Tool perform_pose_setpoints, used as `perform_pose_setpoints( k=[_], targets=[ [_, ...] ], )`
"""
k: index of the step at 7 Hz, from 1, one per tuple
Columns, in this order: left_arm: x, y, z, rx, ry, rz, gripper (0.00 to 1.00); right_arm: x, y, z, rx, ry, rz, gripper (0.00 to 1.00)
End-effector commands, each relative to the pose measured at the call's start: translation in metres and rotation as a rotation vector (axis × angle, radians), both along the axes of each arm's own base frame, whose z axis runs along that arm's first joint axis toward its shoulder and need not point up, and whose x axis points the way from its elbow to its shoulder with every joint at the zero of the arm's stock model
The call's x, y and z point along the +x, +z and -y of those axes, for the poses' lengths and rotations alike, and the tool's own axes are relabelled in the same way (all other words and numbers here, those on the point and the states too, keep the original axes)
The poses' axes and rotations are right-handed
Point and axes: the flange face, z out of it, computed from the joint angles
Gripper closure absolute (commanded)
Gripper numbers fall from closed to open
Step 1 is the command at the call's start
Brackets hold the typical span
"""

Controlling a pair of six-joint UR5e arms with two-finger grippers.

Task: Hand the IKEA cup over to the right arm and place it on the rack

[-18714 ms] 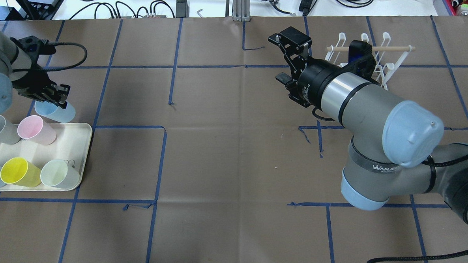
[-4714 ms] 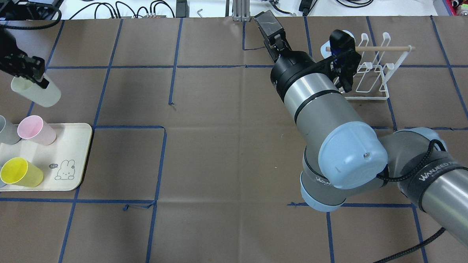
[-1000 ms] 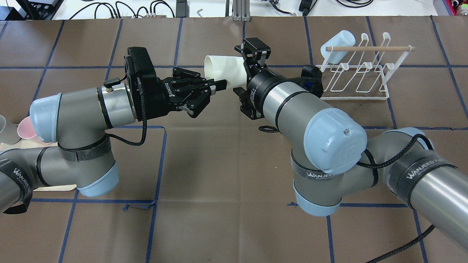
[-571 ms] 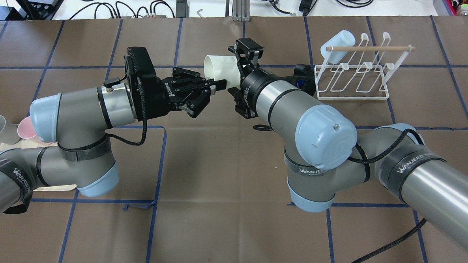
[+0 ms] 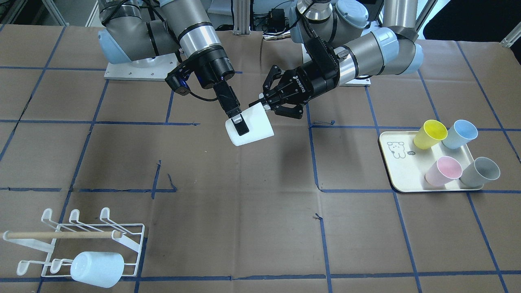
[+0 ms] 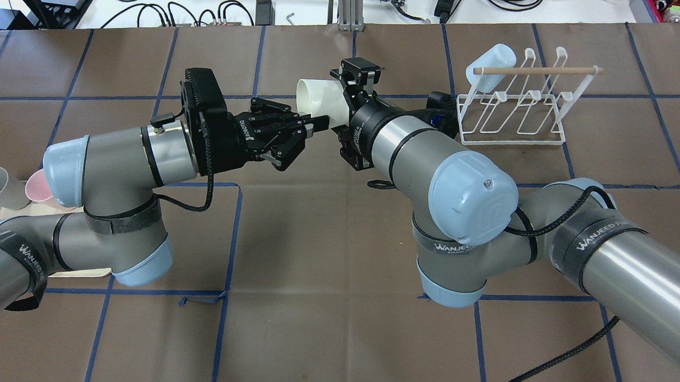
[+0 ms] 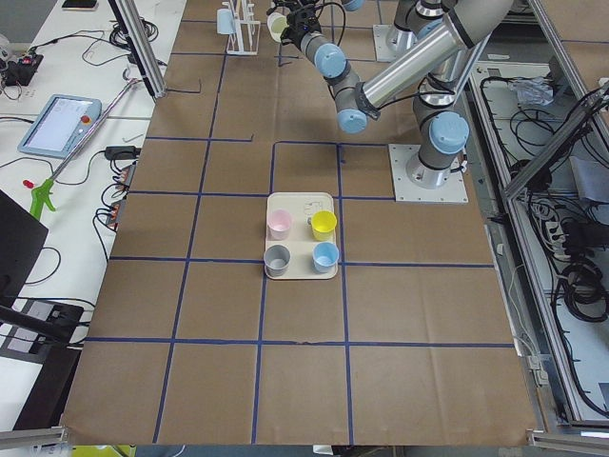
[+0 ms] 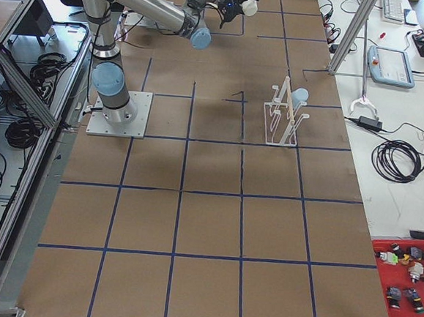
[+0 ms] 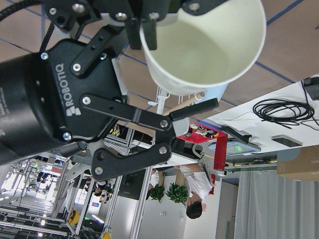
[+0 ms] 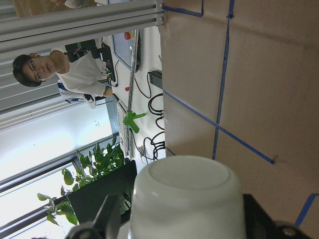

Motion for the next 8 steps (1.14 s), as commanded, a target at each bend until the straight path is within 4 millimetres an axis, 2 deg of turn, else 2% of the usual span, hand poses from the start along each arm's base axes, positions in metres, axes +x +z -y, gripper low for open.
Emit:
perform_pose_setpoints(
  k=[1,3,4,5,8],
  targets=[
    [0.0000,-0.0002,0.0000,0.001,0.000,0.000,0.94,-0.0002,0.0006,-0.0004,-0.002,0.001,0.000,0.44],
    [0.0000,0.0004,0.0004,-0.001,0.000,0.000,0.90,-0.0002,0.0008,-0.0005,-0.004,0.001,0.000,0.56],
    [0.0001,0.0014,0.0012,-0.004,0.001,0.001,0.80,-0.0002,-0.0001,-0.0008,-0.001,0.003,0.000,0.59],
    [0.0001,0.0014,0.0012,-0.002,0.002,0.001,0.77,-0.0002,-0.0001,-0.0008,-0.001,0.003,0.000,0.61],
    [0.0003,0.0042,0.0024,0.001,0.006,-0.002,0.46,-0.0003,0.0006,0.0011,-0.005,0.003,-0.001,0.67]
  ],
)
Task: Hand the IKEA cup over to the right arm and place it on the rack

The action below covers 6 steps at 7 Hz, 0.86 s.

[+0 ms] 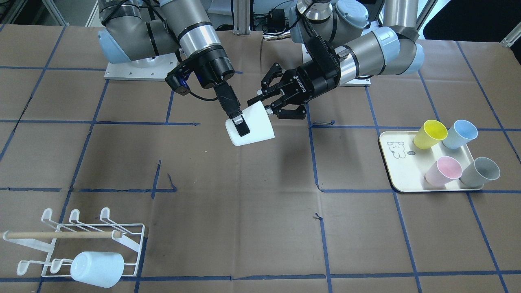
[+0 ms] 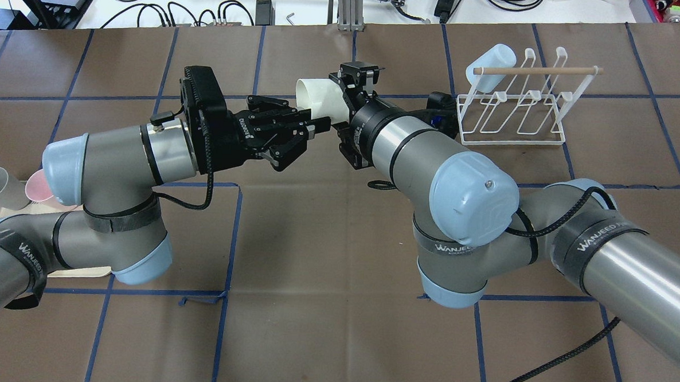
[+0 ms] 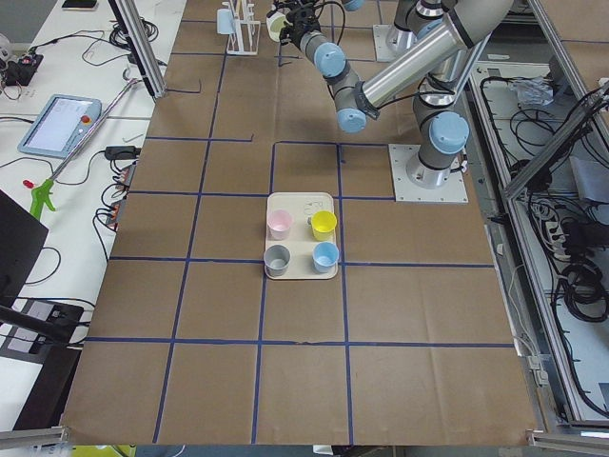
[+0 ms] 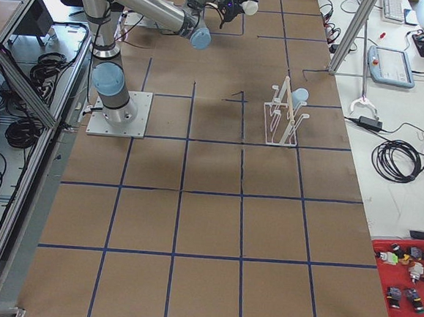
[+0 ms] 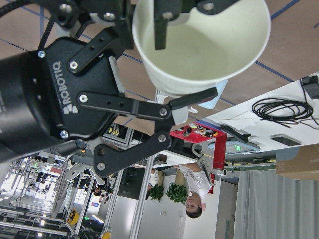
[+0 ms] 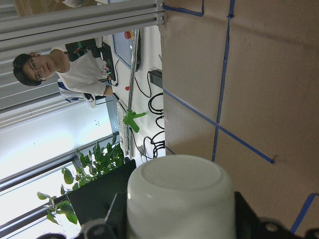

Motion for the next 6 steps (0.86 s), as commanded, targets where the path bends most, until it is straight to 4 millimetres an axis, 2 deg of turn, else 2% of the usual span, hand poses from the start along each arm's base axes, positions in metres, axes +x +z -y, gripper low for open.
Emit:
perform_pose_setpoints(
  k=[1,2,4,5,6],
  targets=[
    [0.000,0.001,0.001,0.003,0.004,0.000,0.24,0.000,0.002,0.002,-0.007,0.001,-0.002,0.70],
    [0.001,0.000,0.001,0.022,0.009,-0.009,0.05,0.001,0.007,0.006,-0.022,0.003,-0.003,0.73],
    [0.009,0.005,0.005,0.040,0.038,-0.018,0.01,-0.015,0.008,0.020,-0.029,-0.035,-0.020,0.78],
    [0.032,0.006,0.014,0.038,0.104,-0.010,0.01,-0.029,0.010,0.029,-0.059,-0.048,-0.062,0.78],
    [0.074,0.011,0.025,0.031,0.198,-0.011,0.01,-0.046,0.010,0.040,-0.073,-0.071,-0.087,0.81]
  ],
)
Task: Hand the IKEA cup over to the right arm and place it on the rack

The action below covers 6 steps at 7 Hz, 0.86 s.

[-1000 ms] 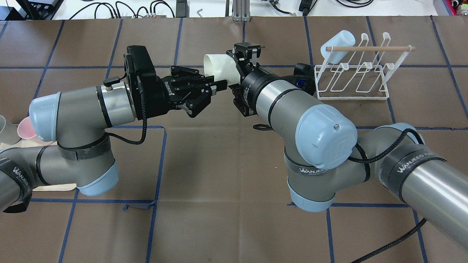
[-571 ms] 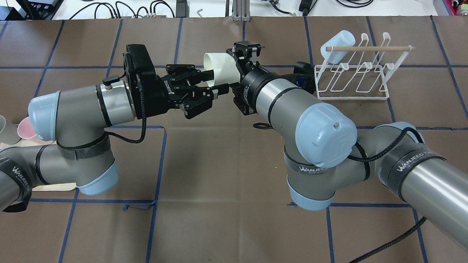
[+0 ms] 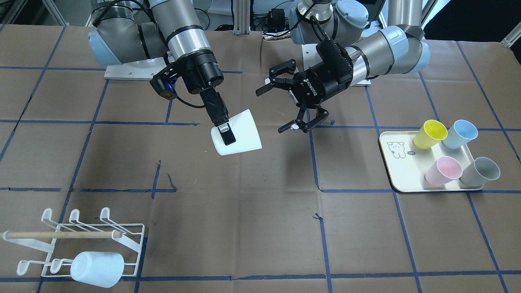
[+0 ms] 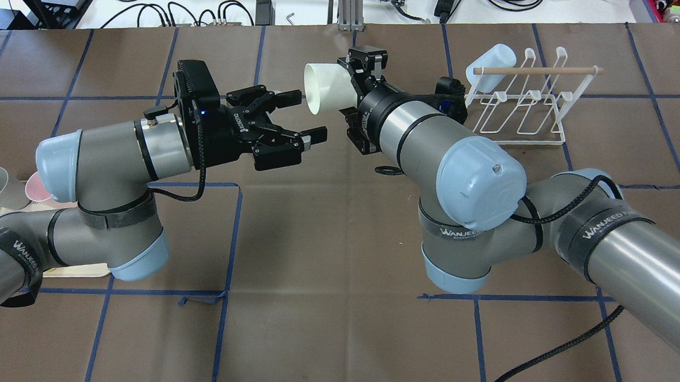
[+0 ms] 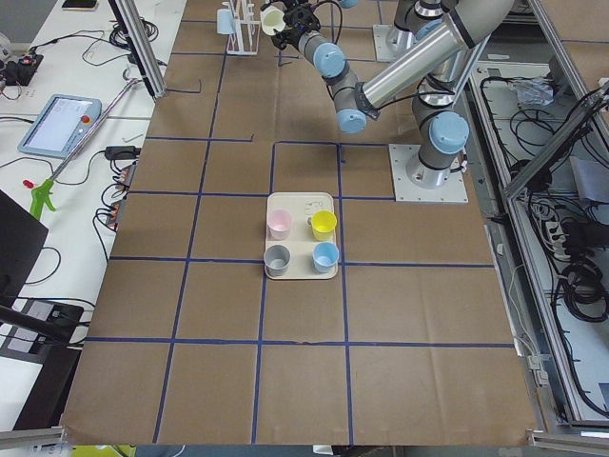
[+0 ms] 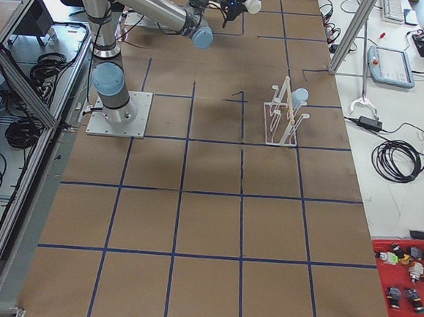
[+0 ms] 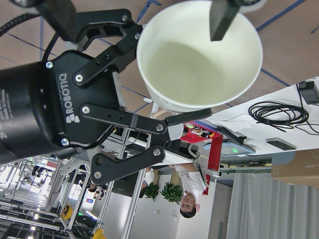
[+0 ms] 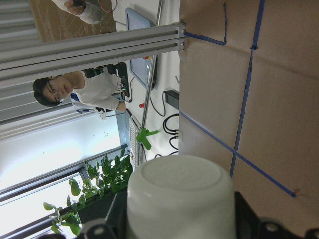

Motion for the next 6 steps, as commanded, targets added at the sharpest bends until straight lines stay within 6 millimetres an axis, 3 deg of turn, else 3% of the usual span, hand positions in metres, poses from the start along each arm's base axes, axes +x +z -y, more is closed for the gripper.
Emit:
perform_pose_setpoints(
  k=[1,2,3,4,5,6],
  targets=[
    [0.072,0.005,0.018,0.019,0.171,-0.010,0.01,-0.033,0.001,0.020,-0.031,-0.039,-0.070,0.81],
    [0.082,0.000,0.024,0.074,0.224,-0.021,0.01,-0.051,-0.002,0.030,-0.052,-0.039,-0.141,0.81],
    [0.099,0.004,0.044,0.164,0.433,0.023,0.01,-0.075,0.000,0.040,-0.078,-0.049,-0.211,0.81],
    [0.114,0.016,0.069,0.232,0.536,0.054,0.00,-0.097,0.000,0.049,-0.115,-0.032,-0.322,0.81],
    [0.116,0.020,0.087,0.342,0.607,0.117,0.00,-0.118,0.000,0.057,-0.141,-0.019,-0.426,0.82],
    [0.102,0.024,0.100,0.454,0.679,0.239,0.00,-0.137,-0.001,0.062,-0.170,0.005,-0.581,0.82]
  ],
)
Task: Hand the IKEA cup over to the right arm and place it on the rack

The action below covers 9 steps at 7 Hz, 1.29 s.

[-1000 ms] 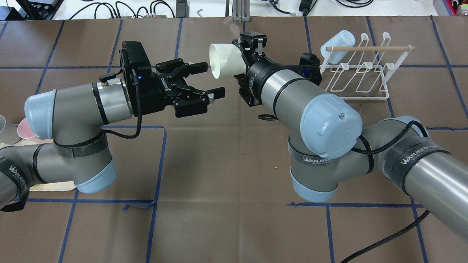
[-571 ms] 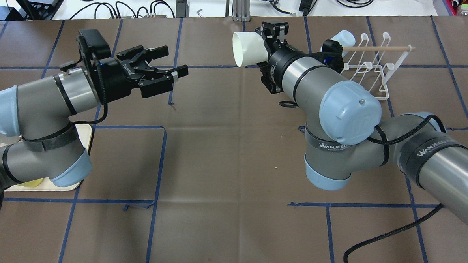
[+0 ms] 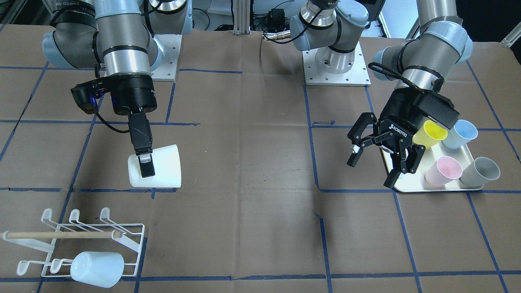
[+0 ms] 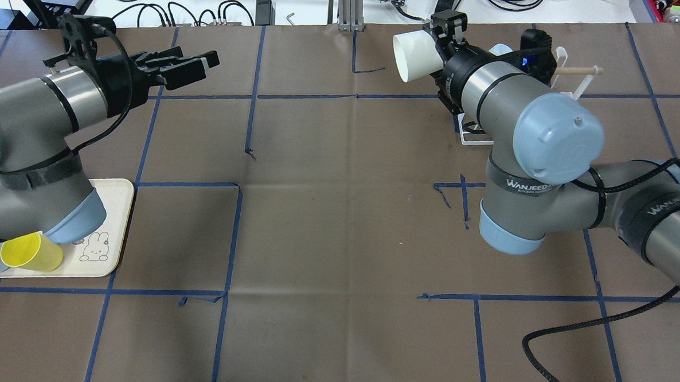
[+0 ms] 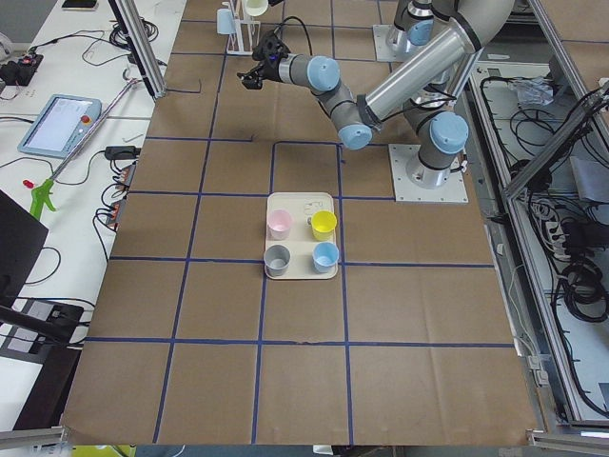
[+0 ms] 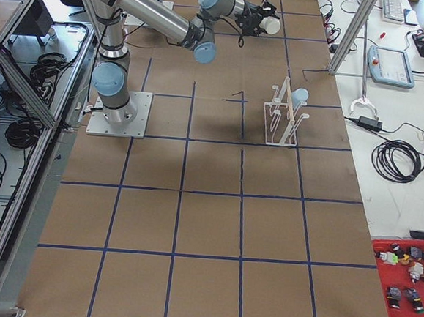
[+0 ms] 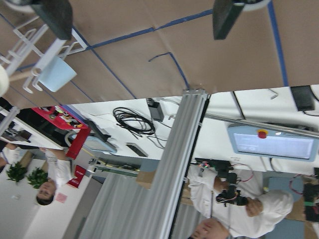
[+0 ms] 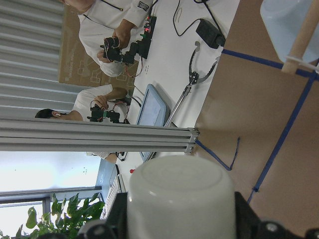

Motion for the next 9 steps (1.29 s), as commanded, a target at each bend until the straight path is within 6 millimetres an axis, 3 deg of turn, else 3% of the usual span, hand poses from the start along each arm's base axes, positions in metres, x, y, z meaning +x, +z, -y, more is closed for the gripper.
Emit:
perform_pose_setpoints(
  k=[1,2,4,6,8,9],
  targets=[
    [-0.026,0.008,0.023,0.284,0.127,0.209,0.00,-0.040,-0.013,0.015,0.007,0.011,-0.334,0.82],
    [-0.052,0.008,0.015,0.452,0.106,0.284,0.00,-0.055,-0.021,0.022,0.018,0.041,-0.495,0.82],
    [-0.072,0.028,-0.001,0.766,0.144,0.367,0.00,-0.108,-0.022,0.044,0.042,0.081,-0.802,0.82],
    [-0.071,0.069,-0.014,0.969,0.131,0.432,0.00,-0.125,-0.010,0.084,0.006,0.151,-0.989,0.82],
    [-0.082,0.085,-0.039,0.994,0.144,0.429,0.00,-0.160,-0.016,0.124,0.001,0.106,-0.999,0.83],
    [-0.085,0.084,-0.039,0.992,0.148,0.429,0.00,-0.189,-0.027,0.143,0.004,0.083,-1.044,0.83]
  ],
)
